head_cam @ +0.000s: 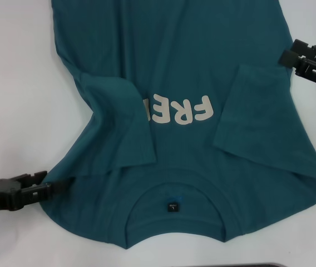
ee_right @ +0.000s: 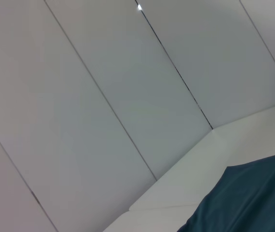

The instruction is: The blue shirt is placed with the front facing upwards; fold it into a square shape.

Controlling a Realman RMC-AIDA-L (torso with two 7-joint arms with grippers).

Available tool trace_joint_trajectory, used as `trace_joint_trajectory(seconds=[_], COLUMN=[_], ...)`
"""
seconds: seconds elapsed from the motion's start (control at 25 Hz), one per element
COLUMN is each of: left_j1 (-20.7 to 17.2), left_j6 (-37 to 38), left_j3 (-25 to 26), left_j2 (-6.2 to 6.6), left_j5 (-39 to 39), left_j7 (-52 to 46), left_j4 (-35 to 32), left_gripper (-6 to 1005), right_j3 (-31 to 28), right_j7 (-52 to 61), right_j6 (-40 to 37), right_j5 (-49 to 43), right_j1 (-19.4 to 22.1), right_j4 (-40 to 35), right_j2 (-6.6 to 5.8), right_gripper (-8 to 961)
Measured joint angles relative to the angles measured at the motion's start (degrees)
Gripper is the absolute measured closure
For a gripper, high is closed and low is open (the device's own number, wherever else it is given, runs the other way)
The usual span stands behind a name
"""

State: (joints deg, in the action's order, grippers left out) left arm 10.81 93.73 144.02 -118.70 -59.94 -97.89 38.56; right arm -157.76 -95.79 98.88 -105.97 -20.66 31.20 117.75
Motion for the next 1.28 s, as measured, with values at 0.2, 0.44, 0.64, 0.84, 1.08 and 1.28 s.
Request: trace_joint_trajectory(seconds=[0.2,0.44,0.64,0.84,1.08,1.28], left_j1=[0.7,1.2,1.9,2.3,2.5,2.4], left_j6=[0.1,-0.9,-0.7,-0.6,0.6,1.2], left_j3=[-0.3,-0.2,0.1,-0.1,0.2,0.3], left_j2=[-0.04,0.01,-0.01,-0.02,0.47,1.17], left_j5=[0.3,0.9,0.9,0.9,0.9,0.9], left_j7=[0.1,0.4,0.2,0.1,0.0,-0.9], left_j4=[0.1,0.2,0.2,0.3,0.3,0.3], left_gripper=[173,296,399,605,849,996], right_j3=[0.0,0.0,0.0,0.0,0.0,1.5], right_j7=[0.5,0.6,0.6,0.6,0.6,1.9], right_j6=[0.1,0.3,0.3,0.3,0.3,0.8], right_j5=[0.1,0.1,0.2,0.1,-0.1,-0.3], right_j1=[0.0,-0.2,-0.4,-0.4,-0.3,0.4], right_j4=[0.0,0.1,0.1,0.1,0.1,0.4], right_j2=[-0.09,-0.26,-0.37,-0.36,-0.38,-1.10], right_gripper=[29,30,30,30,30,31])
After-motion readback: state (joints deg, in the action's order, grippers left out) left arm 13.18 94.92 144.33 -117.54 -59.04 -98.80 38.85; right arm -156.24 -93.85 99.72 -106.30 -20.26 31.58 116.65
